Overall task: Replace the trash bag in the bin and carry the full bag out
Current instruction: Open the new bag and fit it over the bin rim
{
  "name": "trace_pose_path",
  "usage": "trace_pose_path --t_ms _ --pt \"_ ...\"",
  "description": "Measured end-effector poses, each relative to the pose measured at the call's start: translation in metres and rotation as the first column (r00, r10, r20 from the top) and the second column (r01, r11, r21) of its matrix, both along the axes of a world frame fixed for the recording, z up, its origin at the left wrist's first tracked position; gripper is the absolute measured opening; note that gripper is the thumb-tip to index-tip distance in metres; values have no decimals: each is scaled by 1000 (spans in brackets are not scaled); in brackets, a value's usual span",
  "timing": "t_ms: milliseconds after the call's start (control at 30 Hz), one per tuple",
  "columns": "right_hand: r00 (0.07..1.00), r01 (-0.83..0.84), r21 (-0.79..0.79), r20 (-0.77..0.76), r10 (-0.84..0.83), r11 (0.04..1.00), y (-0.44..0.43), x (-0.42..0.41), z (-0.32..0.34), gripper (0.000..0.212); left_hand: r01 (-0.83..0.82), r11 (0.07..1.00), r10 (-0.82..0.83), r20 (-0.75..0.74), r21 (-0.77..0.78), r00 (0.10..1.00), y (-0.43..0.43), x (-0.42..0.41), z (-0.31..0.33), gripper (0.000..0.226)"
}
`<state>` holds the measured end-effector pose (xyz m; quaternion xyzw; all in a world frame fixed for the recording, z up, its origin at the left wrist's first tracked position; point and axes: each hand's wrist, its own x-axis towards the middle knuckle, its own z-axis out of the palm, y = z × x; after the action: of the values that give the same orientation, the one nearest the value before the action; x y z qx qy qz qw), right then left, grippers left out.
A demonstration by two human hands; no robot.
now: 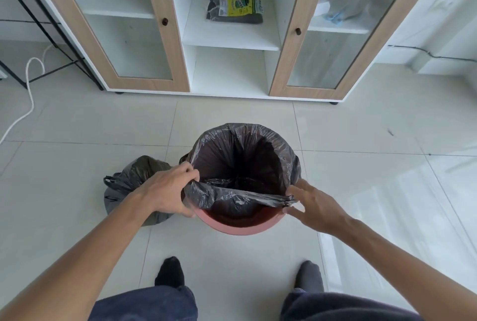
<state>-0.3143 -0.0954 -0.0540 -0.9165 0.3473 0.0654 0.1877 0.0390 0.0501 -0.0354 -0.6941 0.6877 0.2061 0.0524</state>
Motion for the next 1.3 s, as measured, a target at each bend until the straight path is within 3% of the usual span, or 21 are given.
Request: trace_pose_path --t_ms 167,367,500,600,700,867,1000,1300 --pt "986 -164 -214 -16 165 963 12 7 10 37 78 996 -74 84 -36 994 10 -12 -12 83" --pt "990 -142 -125 -13 141 982 14 13 10 15 170 976 -146 173 -137 974 6 -21 -15 66" --pt "991 -136 -34 -23 136 990 14 14 7 9 169 984 -160 153 -50 975 2 -23 -12 56" --pt "983 -183 -60 -4 183 981 14 15 5 13 169 984 -156 169 -62 973 1 -17 -10 38" --pt "983 -181 -215 -8 184 960 13 17 2 16 206 965 -157 271 -162 950 -1 -14 -18 21" --pt "995 -98 -324 -30 93 941 3 14 -1 24 311 915 -239 274 -257 931 -12 -28 -22 19" --pt "994 -73 -348 45 95 934 -6 5 -4 28 345 903 -274 274 -256 922 -17 -39 -30 18" --pt "982 -57 -369 148 119 928 -14 -14 -21 11 237 926 -176 220 -293 960 -7 -55 -40 31"
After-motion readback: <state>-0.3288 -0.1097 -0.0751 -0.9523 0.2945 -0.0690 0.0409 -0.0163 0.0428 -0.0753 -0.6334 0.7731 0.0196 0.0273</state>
